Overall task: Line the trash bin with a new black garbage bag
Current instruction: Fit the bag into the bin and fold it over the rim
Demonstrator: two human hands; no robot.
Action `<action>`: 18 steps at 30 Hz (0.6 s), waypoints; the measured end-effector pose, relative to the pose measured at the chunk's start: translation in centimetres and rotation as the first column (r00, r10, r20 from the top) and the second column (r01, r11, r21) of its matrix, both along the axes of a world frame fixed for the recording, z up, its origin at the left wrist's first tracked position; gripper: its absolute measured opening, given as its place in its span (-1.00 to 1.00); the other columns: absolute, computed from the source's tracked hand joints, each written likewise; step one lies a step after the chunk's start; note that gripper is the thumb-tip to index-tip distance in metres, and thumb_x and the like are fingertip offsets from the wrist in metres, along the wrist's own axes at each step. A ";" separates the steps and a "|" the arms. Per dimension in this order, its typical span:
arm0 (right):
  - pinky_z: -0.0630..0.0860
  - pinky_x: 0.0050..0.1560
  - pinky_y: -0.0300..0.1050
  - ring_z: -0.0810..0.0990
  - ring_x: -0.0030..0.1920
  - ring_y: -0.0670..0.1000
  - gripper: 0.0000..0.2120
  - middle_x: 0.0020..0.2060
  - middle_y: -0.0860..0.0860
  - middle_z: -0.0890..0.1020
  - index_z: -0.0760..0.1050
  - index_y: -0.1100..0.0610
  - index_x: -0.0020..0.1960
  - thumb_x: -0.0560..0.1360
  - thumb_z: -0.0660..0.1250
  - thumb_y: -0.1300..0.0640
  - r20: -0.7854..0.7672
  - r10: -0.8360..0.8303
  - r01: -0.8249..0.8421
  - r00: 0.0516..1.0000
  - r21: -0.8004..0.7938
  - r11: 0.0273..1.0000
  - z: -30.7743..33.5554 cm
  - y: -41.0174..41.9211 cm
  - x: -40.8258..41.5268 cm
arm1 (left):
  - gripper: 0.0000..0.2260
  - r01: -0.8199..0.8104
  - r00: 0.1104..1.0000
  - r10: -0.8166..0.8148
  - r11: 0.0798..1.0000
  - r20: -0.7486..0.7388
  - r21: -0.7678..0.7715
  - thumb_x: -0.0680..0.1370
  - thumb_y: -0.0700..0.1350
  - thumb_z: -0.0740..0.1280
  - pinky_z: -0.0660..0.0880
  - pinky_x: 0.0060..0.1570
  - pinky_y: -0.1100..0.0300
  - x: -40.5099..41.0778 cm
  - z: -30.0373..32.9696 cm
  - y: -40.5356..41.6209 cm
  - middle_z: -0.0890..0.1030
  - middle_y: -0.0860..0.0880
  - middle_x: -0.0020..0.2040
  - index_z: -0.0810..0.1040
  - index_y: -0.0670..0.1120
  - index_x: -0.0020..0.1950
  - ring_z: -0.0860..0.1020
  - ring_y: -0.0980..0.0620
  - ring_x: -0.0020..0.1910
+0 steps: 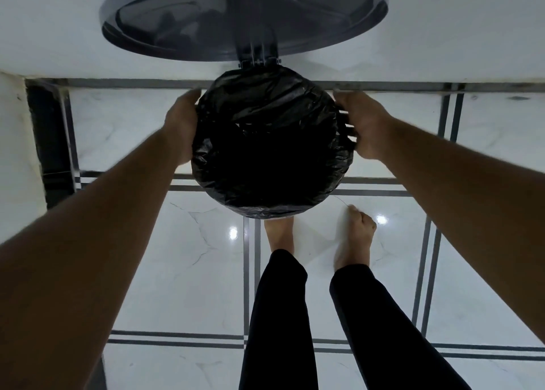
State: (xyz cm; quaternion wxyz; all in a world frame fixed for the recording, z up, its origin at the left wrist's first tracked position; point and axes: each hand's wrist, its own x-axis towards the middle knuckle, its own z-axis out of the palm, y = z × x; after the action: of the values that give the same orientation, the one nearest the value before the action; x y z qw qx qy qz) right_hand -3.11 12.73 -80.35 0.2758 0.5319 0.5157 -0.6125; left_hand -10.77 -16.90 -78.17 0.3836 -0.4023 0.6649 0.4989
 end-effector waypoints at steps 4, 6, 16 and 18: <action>0.78 -0.08 0.03 0.84 -0.04 0.12 -0.73 0.00 0.09 0.82 0.75 0.14 0.21 0.65 0.42 0.01 -0.030 0.091 -0.092 0.995 -0.029 0.995 -0.9 -0.9 -2.7 | -0.73 0.233 0.972 -0.229 0.960 -0.044 0.157 0.65 0.04 0.29 0.64 -0.12 0.22 -2.5 -0.2 0.3 0.77 0.00 -0.10 0.75 -0.04 0.08 0.75 0.00 -0.09; 0.73 0.19 0.18 0.82 0.08 0.21 -0.70 0.08 0.15 0.81 0.74 0.16 0.27 0.67 0.36 0.04 -0.041 0.118 -0.120 0.992 -0.048 0.992 -1.6 -1.0 -3.4 | -0.70 0.240 0.970 -0.234 0.961 -0.061 0.139 0.65 -0.08 0.22 0.62 -0.14 0.23 -3.4 -0.6 -0.2 0.75 0.03 -0.14 0.72 -0.05 0.22 0.73 0.07 -0.16; 0.75 0.11 0.22 0.83 -0.04 0.19 -0.69 0.00 0.17 0.82 0.75 0.17 0.19 0.54 0.41 0.07 0.037 0.083 -0.083 0.996 -0.007 0.997 -3.1 -0.4 -2.7 | -0.51 0.188 0.979 -0.206 0.919 0.014 0.348 0.57 0.15 0.40 0.60 0.12 0.11 -4.4 -1.3 0.0 0.73 -0.04 0.11 0.65 -0.10 0.40 0.72 -0.04 0.03; 0.76 0.03 0.14 0.83 -0.06 0.16 -0.73 -0.03 0.14 0.82 0.74 0.16 0.19 0.61 0.41 0.04 0.019 0.057 -0.057 0.998 -0.016 0.998 -3.0 -0.4 -2.6 | -0.48 0.254 0.962 -0.272 0.892 -0.006 0.374 0.57 0.14 0.45 0.63 0.13 0.13 -4.5 -1.3 -0.3 0.73 -0.05 0.16 0.60 -0.11 0.45 0.72 -0.02 0.08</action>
State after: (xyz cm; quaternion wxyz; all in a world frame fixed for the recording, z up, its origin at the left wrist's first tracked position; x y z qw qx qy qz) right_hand -5.72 12.33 -83.33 0.3023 0.5206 0.5231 -0.6034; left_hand -15.23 -17.23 -79.50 0.5320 -0.2402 0.5976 0.5497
